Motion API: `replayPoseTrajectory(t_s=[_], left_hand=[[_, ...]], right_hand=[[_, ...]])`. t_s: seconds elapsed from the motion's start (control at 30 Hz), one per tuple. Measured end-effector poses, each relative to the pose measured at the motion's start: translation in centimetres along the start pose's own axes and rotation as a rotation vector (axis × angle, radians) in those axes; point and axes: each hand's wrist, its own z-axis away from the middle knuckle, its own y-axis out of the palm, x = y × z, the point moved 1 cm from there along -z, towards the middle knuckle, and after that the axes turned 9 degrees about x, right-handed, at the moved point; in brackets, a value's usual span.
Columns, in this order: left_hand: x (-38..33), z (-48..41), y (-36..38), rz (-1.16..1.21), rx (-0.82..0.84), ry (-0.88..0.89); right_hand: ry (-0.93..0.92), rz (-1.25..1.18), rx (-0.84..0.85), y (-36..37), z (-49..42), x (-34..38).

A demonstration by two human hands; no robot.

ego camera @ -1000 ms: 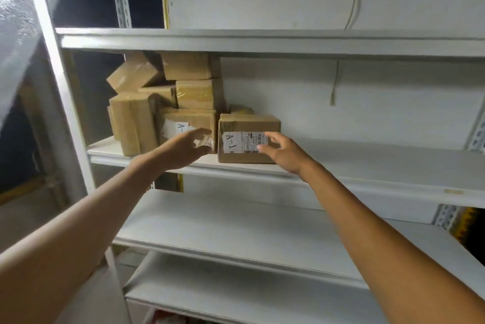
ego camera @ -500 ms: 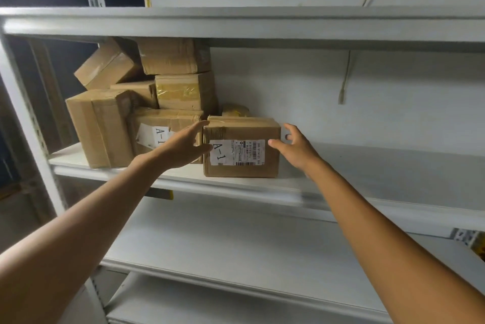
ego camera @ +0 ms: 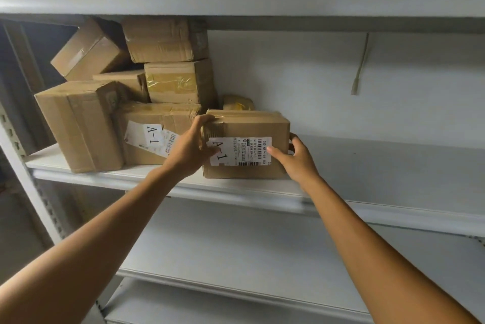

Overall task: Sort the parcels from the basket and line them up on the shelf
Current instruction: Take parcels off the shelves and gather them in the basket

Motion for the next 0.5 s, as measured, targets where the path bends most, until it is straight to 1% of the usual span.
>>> replayPoseTrajectory(t_s=[0.13,0.27,0.4,0.5], left_hand=[[-0.2,-0.3,-0.1,0.048,0.025,0.036],[-1.7,-0.9,0.6,0.105,0.07,0.118],[-5.6,-1.6,3.0,0.225,0.114,0.213],[-9.4,-1.6,6.0,0.38,0.222,0.242]], right_hand=[[0.005,0.018,-0.052,-0.3,1.2,0.6],[0.022,-0.011,-0.154,-1.8,3.7,0.9],[0.026,-0.004,-0.3,-5.3,7.4,0.9],[0.045,0.018,-0.426,-9.1,11.4,0.7]])
